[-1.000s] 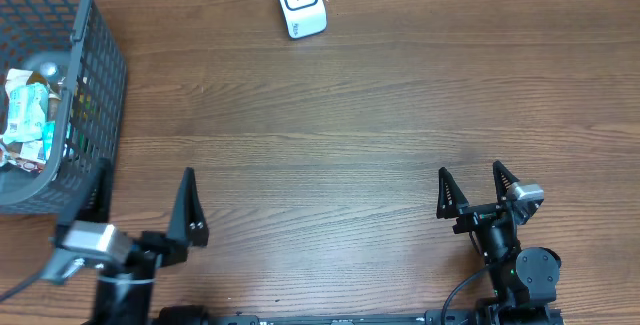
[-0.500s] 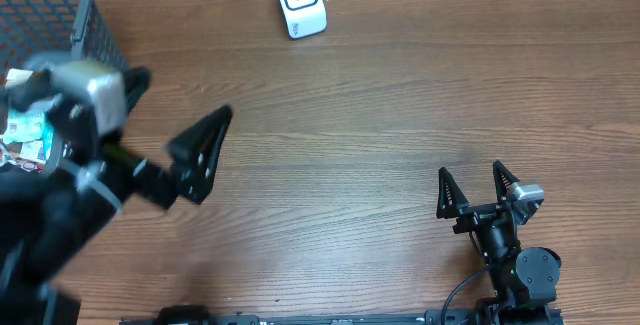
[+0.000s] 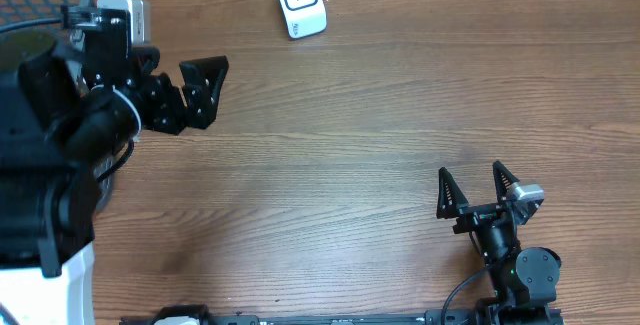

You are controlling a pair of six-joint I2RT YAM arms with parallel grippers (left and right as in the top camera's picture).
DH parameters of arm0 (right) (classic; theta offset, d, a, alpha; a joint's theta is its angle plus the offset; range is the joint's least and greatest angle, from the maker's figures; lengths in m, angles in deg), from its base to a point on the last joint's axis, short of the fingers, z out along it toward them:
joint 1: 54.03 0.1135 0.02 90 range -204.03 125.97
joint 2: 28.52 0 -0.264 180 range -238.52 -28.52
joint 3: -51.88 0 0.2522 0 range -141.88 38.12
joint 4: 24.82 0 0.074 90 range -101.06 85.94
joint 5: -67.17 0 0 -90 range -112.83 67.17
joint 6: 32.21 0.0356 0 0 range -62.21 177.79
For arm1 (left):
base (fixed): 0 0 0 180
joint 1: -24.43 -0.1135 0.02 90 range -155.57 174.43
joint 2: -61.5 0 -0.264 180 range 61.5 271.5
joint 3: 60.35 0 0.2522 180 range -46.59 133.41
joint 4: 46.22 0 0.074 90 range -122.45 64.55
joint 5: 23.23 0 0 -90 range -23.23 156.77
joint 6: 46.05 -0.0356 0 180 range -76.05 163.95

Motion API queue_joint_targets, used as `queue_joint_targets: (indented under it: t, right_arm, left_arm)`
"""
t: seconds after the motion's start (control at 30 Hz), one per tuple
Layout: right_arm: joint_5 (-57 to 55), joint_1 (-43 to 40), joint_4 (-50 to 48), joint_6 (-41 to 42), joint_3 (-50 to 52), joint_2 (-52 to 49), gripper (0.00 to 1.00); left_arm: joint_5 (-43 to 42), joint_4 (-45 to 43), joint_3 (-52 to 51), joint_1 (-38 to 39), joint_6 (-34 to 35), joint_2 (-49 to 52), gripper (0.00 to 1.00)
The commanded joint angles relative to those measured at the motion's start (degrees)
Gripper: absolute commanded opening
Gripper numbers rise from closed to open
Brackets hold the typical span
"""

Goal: Scan the item barcode
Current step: 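Raise the left gripper and move it over the grey basket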

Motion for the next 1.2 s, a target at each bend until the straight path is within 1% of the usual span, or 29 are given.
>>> queue_joint_targets:
  t: [0.0,0.3,0.6,0.73,0.8,0.97,1.1,1.17]
  right_arm:
    - [-0.7,-0.3,-0.2,0.1,0.6,0.5,1.0]
    - [-0.7,-0.3,-0.2,0.1,0.6,0.5,1.0]
    - [-0.7,-0.3,-0.2,0.1,0.6,0.5,1.0]
    - [-0.7,-0.3,-0.2,0.1,0.6,0.5,1.0]
    - [-0.7,-0.3,-0.2,0.1,0.6,0.5,1.0]
    - [-0.7,-0.3,-0.2,0.1,0.6,0.5,1.0]
    - [-0.7,-0.3,-0.2,0.1,0.6,0.5,1.0]
    - [-0.7,-0.3,-0.2,0.1,0.6,0.5,1.0]
  left_arm:
    - [6.3,0.4,1.2,0.2,1.1,1.0,1.0]
    - [22.9,0.0,1.2,0.2,2.4,1.1,0.99]
    - [34.9,-2.8,1.2,-0.1,2.4,1.4,1.0]
    - [39.7,-4.5,1.2,-1.4,2.4,2.7,1.0]
    - [40.7,-5.3,1.2,-2.7,2.4,3.7,1.0]
    - [40.4,-6.6,1.2,-6.8,2.6,6.9,1.0]
    - [37.9,-5.9,1.2,-11.2,2.6,9.8,1.0]
    - [35.3,-5.1,1.2,-13.6,4.1,11.2,1.0]
